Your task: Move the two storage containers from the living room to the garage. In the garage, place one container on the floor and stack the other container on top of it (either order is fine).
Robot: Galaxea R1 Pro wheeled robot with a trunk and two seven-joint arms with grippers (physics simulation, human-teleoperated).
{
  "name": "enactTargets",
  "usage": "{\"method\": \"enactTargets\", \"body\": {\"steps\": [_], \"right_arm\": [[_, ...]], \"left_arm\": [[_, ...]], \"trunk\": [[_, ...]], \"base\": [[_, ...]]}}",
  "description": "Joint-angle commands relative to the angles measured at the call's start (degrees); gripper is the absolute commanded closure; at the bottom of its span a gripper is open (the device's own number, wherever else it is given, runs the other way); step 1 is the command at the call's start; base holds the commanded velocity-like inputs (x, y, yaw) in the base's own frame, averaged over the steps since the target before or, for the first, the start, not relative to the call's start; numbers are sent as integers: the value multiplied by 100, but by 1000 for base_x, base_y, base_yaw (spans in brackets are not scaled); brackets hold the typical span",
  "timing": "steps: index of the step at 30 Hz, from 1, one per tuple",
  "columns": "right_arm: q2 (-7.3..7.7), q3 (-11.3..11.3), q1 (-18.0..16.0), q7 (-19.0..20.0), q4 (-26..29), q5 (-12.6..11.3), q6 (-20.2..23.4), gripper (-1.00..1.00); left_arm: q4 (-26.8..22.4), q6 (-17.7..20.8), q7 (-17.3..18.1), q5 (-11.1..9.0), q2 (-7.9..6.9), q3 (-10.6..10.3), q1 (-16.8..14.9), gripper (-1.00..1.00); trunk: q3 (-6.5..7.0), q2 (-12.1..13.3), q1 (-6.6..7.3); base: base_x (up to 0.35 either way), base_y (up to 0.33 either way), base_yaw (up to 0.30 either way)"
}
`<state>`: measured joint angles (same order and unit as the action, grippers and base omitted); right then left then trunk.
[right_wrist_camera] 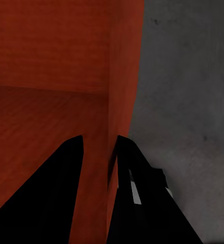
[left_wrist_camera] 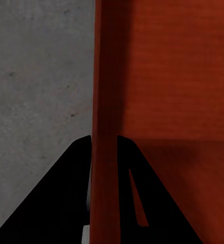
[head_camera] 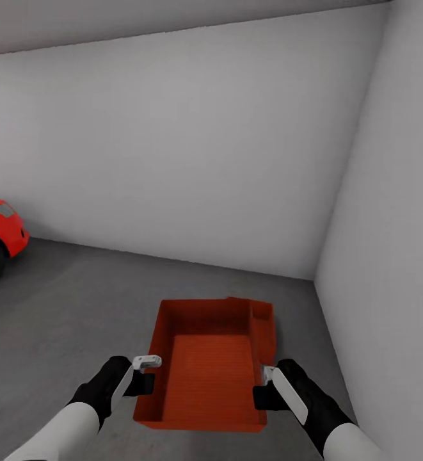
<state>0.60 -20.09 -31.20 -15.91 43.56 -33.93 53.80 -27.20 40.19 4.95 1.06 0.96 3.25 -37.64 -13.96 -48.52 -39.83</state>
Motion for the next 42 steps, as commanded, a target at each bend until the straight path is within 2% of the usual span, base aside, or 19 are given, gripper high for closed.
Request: {"method": "enactTargets", "body": {"steps": [1, 15, 25, 42], "right_arm": [[1, -5, -8, -26, 12, -78, -9, 100], [1, -14, -8, -26, 12, -78, -9, 100], [1, -21, -8, -26, 12, -78, -9, 100], [1, -38, -8, -26, 12, -78, -9, 100]], "left_arm": [[-4, 32, 59, 52, 10, 70, -1, 100], [-4, 32, 59, 52, 10, 71, -1, 100], [-4, 32, 59, 38, 10, 79, 1, 100], [-4, 32, 59, 29, 10, 70, 1, 100]], "trunk": [[-8, -7, -1], [-8, -7, -1], [-8, -7, -1], [-8, -7, -1]], "base": [[0, 0, -275], [0, 0, -269], [5, 0, -35], [293, 0, 0]]}}
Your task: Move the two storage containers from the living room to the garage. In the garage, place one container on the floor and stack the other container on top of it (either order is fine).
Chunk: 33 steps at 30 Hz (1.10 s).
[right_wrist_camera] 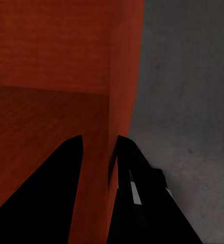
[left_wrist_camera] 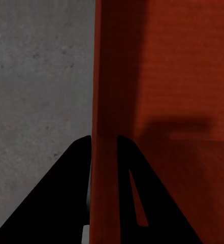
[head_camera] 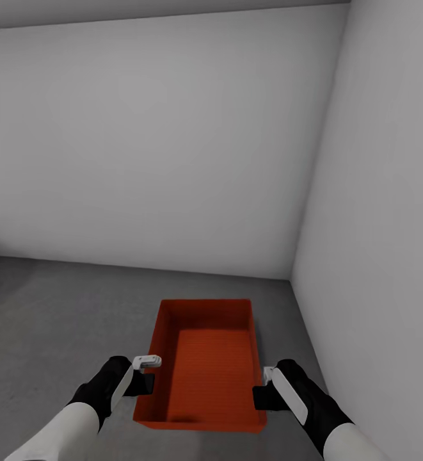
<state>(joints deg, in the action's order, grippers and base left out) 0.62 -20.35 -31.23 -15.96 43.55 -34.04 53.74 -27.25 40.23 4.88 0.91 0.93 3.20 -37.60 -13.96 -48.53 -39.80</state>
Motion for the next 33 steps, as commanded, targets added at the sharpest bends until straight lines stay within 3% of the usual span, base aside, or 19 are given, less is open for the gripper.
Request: {"method": "enactTargets", "body": {"steps": [1, 10, 23, 33], "right_arm": [[0, -12, -5, -21, 13, -68, -4, 100], [0, 2, -5, -21, 13, -68, -4, 100], [0, 9, -5, -21, 13, -68, -4, 100], [0, -11, -5, -21, 13, -68, -4, 100]], "left_arm": [[0, 29, 66, 46, 12, 76, -4, 100], [0, 29, 66, 50, 12, 76, -2, 100], [0, 29, 66, 58, 12, 76, -2, 100], [0, 29, 66, 65, 12, 76, -5, 100]], "trunk": [[-8, -6, -4], [-8, -6, -4], [-8, -6, -4], [-8, -6, -4]], "base": [[331, 0, 0], [331, 0, -17], [316, 0, -235], [288, 0, -36]]}}
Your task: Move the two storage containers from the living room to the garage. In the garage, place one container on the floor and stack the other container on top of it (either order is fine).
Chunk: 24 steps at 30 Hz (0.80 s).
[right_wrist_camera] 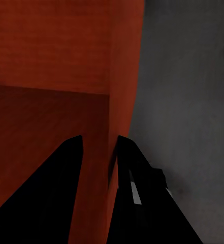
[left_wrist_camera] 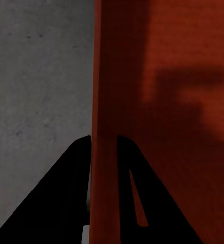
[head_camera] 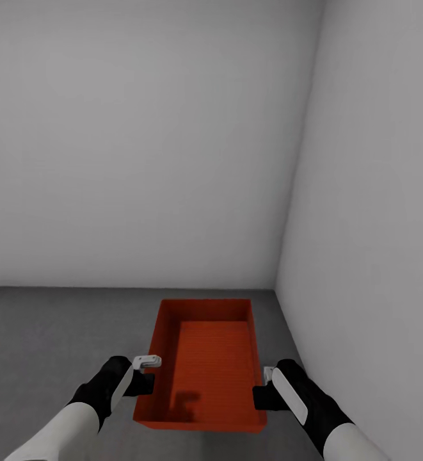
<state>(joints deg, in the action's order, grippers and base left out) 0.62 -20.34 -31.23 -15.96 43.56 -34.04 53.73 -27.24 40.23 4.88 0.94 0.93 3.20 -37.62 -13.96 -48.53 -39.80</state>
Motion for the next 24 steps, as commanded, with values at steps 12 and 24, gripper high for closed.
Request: {"method": "enactTargets", "body": {"steps": [12, 24], "right_arm": [[0, -20, -5, -21, 12, -68, -3, 100], [-5, -23, -5, -21, 12, -68, -3, 100]], "left_arm": [[-1, 29, 66, 73, 16, 76, -1, 100], [-1, 29, 66, 81, 21, 75, 1, 100]], "trunk": [[-8, -6, -4], [-8, -6, -4]], "base": [[253, -6, 0], [235, -167, 0]]}}
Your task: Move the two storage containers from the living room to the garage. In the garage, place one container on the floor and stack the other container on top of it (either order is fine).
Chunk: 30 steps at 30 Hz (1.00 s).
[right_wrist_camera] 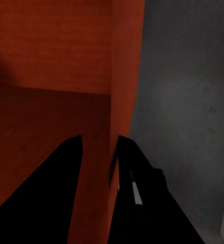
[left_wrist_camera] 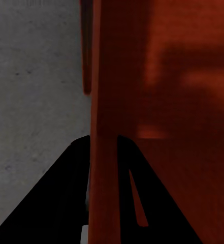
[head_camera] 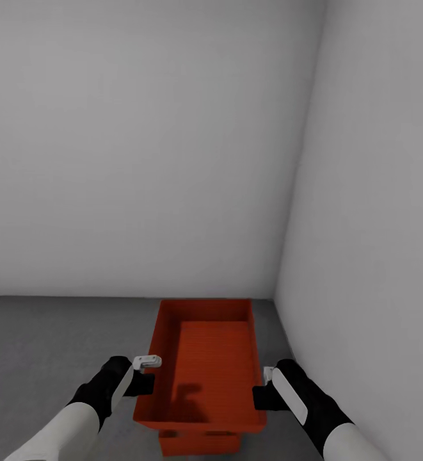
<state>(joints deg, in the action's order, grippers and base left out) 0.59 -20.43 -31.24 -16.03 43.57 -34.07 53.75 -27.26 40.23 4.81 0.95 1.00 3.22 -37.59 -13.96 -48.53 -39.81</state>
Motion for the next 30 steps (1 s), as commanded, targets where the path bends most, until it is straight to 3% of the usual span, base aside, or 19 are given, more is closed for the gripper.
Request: {"method": "enactTargets", "body": {"steps": [1, 9, 18, 30], "right_arm": [[-1, -14, -5, -14, 11, -65, -5, 100], [-3, -14, -5, -14, 11, -65, -5, 100], [2, 6, -5, -14, 11, -65, -5, 100], [1, 13, -5, -14, 11, -65, -5, 100]], "left_arm": [[1, 29, 72, 81, 14, 74, -3, 100], [1, 29, 72, 81, 14, 74, -4, 100], [1, 29, 72, 69, 14, 77, -3, 100], [1, 29, 72, 54, 12, 76, -4, 100]], "trunk": [[-8, -6, -3], [-8, -6, -3], [-27, -6, -3], [-30, -6, -3]], "base": [[234, -215, 0], [234, -204, 6], [239, -25, 115], [257, 155, 8]]}}
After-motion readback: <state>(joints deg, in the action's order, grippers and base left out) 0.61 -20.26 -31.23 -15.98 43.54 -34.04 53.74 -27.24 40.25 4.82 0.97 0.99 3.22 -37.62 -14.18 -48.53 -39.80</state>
